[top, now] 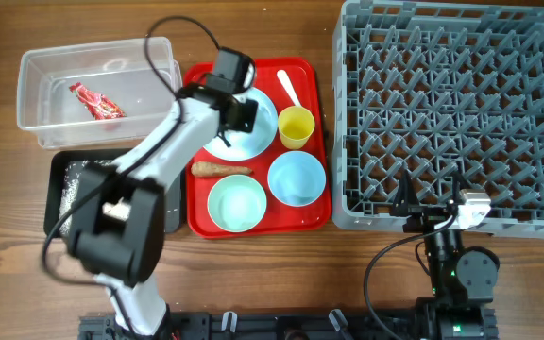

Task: Sort waste into correct bins and load items into the dishwasher rack
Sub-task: 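Grasp the white tissue with the left gripper and lift it, then carry the tissue to the clear bin and release it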

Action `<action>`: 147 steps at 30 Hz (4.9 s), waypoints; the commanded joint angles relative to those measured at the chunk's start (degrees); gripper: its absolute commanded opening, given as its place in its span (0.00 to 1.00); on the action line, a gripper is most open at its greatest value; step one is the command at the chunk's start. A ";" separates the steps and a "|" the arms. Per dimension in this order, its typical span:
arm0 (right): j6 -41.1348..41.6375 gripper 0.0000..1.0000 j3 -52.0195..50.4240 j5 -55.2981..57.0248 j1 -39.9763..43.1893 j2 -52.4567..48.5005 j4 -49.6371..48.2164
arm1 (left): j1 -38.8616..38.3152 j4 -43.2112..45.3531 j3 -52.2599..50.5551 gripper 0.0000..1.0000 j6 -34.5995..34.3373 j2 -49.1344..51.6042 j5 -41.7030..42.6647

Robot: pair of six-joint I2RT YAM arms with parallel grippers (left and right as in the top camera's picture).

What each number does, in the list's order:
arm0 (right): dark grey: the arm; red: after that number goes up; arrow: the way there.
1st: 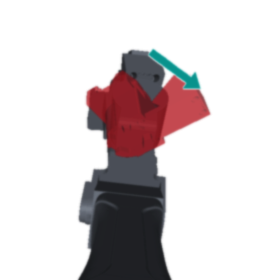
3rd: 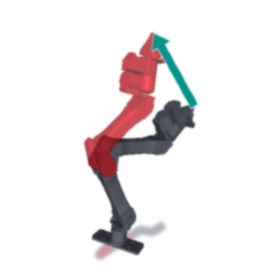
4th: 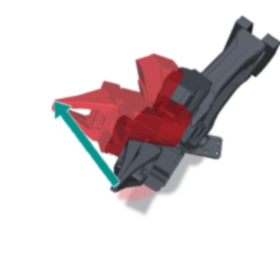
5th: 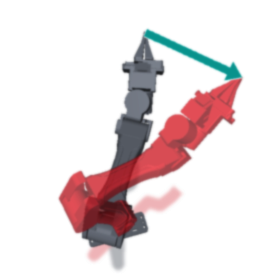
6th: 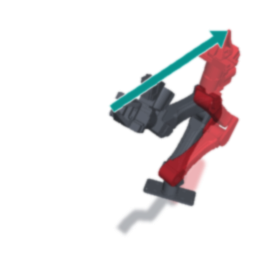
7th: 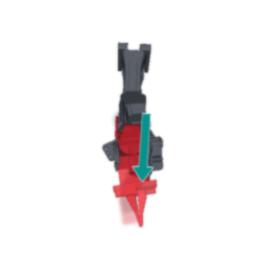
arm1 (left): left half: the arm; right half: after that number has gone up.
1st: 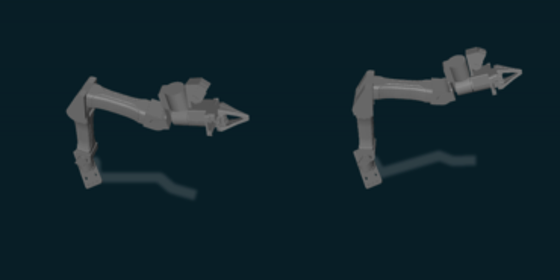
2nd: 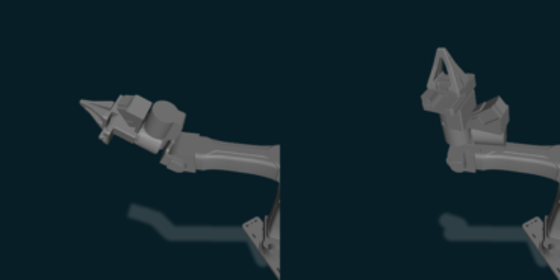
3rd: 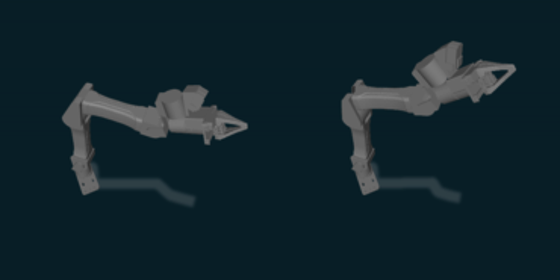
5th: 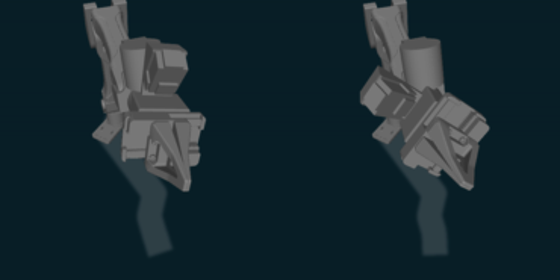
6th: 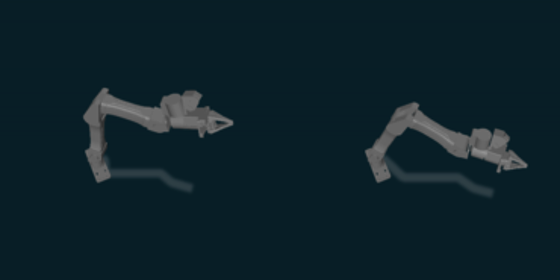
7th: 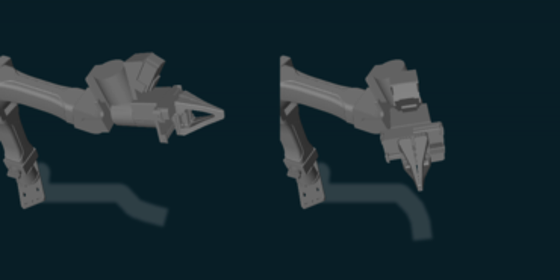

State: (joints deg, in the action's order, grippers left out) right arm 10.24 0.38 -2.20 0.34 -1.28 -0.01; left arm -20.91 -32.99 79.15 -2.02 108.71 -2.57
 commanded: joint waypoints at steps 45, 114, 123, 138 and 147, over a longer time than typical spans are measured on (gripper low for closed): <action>0.42 1.00 -0.09 -0.85 0.28 0.26 -0.13 | 3.28 -12.37 -5.97 0.97 -20.55 -5.86 -7.56; 0.42 1.00 -0.09 -0.85 0.28 0.26 -0.13 | -2.78 -2.60 -6.10 0.83 -18.99 3.63 -4.94; 0.44 1.00 -0.09 -0.85 0.28 0.26 -0.13 | -2.99 0.33 -6.10 0.72 -18.97 6.86 -4.96; 0.44 1.00 -0.09 -0.87 0.28 0.26 -0.13 | 14.60 7.30 -1.51 0.04 -17.94 -12.94 -13.92; 0.42 1.00 -0.09 -0.85 0.28 0.26 -0.13 | 32.06 10.05 -1.51 0.14 -17.92 -4.04 2.56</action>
State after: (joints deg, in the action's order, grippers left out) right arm 10.24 0.38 -2.20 0.34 -1.28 -0.01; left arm 10.41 -23.90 77.01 -20.25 103.90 -2.61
